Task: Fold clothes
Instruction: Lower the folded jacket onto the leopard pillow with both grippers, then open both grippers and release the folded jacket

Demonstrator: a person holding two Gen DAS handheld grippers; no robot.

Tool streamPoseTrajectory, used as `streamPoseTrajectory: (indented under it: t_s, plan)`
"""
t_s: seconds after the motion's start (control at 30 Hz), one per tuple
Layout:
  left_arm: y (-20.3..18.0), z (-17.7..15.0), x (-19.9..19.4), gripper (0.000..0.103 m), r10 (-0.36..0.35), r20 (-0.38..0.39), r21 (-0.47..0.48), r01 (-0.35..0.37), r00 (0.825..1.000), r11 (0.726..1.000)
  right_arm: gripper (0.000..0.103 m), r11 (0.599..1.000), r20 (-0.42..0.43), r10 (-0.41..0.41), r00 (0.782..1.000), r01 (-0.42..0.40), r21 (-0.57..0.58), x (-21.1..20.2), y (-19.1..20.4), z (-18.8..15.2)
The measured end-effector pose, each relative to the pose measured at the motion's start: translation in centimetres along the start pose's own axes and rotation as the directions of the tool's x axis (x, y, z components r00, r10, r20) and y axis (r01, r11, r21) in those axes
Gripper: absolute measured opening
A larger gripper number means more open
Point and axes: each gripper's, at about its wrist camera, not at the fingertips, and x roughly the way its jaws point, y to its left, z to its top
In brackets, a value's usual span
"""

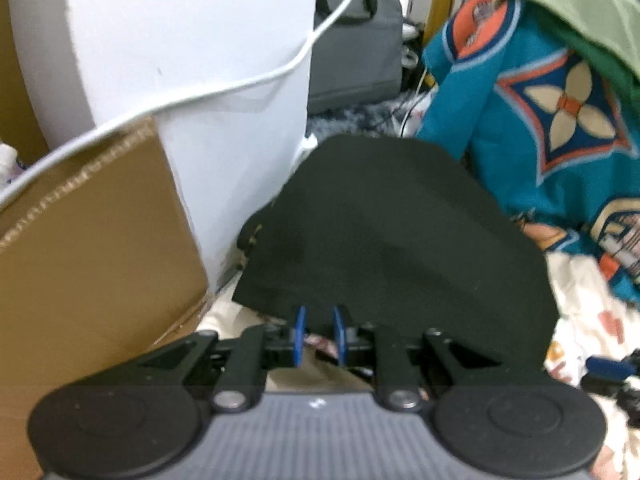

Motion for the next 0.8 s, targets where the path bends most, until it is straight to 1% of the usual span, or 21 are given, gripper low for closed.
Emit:
streamPoseTrajectory:
  t_s: [0.1,0.17,0.27,0.37,0.47,0.53,0.6,0.8]
  plan:
    - [-1.2,0.3,-0.4,0.017,-0.052,0.008,0.026,0.051,0.999,0.998,0.035,1.000,0.000,-0.003,1.000,0.003,0.008,-0.2,0.0,-0.2]
    - [-2.4,0.1,0.6,0.016,-0.053,-0.020,0.058,0.054,0.998,0.997,0.035,1.000,-0.001,-0.007,1.000,0.007,0.011,-0.5,0.0,-0.5]
    - [-3.0,-0.7,2.9,0.010,0.005,-0.076,0.077,0.001,0.997,0.997,0.035,1.000,0.001,-0.018,1.000,0.018,0.018,-1.5,-0.3,-1.0]
    - [-3.1,-1.4,4.6,0.008,0.041,-0.097,0.055,-0.036,0.994,0.998,0.035,0.999,0.000,-0.028,1.000,0.028,0.025,-2.8,-0.8,-1.6]
    - [-3.6,-1.6,5.6,0.008,0.071,-0.098,0.077,-0.064,0.993,0.995,0.035,0.999,-0.001,-0.037,0.999,0.037,0.021,-4.5,-1.3,-2.3]
    - [-3.7,-1.5,5.9,0.007,0.083,-0.104,0.073,-0.075,0.991,0.994,0.037,0.999,0.008,-0.040,0.999,0.040,0.024,-5.7,-1.9,-2.7]
    - [-3.9,-1.6,5.9,0.007,0.088,-0.103,0.070,-0.081,0.991,0.994,0.041,0.998,0.018,-0.036,0.999,0.035,0.042,-6.9,-2.5,-3.0]
    - [-4.4,-1.1,5.7,0.006,0.104,-0.106,0.061,-0.098,0.989,0.993,0.041,0.998,0.021,-0.052,0.998,0.051,0.048,-8.0,-4.1,-3.0]
